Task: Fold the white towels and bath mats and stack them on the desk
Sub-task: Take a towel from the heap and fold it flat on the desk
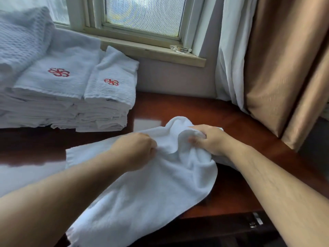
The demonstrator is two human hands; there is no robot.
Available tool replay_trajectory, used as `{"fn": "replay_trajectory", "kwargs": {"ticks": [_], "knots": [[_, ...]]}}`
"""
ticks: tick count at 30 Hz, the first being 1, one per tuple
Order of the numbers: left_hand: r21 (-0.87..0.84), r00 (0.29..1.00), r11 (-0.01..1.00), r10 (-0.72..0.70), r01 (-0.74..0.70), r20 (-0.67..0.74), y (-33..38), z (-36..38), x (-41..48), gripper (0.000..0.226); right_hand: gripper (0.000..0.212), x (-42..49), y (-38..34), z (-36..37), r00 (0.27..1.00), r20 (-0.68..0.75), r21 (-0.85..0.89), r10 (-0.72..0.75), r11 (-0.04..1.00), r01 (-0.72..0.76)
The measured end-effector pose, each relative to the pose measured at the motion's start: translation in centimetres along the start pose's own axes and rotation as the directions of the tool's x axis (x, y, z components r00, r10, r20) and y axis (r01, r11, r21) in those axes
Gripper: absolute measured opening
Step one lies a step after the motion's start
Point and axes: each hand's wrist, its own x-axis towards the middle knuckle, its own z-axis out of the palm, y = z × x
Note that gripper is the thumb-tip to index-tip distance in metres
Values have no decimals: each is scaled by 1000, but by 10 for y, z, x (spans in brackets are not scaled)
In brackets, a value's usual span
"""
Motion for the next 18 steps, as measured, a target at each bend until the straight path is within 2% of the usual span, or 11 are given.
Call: {"fn": "replay_trajectory", "kwargs": {"ticks": [2,4,7,9,11,14,17,18], "knots": [[-145,995,985,-100,98,-8,-9,-14,10,36,23,3,-1,-6,994,-113,-9,3,1000,-4],[-298,977,934,-212,197,-19,-17,-30,16,44,33,5,-4,-8,989,-148,-14,15,1000,-17],[-470,951,845,-307,255,-35,-27,-48,19,39,27,5,-12,-11,981,-195,78,15,997,0],[-582,933,773,-353,251,-66,-32,-60,20,36,24,4,-16,-16,984,-168,242,60,970,-17],[-661,918,714,-385,231,-95,-34,-73,21,34,26,2,-21,-22,992,-63,366,106,928,-76],[-598,925,780,-343,182,-165,-30,-81,23,35,32,-2,-32,-26,997,-10,424,80,903,-68],[-449,949,886,-229,110,-218,-30,-86,21,21,42,-2,-41,-31,992,-113,511,56,860,10],[-397,956,911,-206,110,-208,-30,-88,20,25,46,-2,-43,-33,988,-145,551,54,833,35]]}}
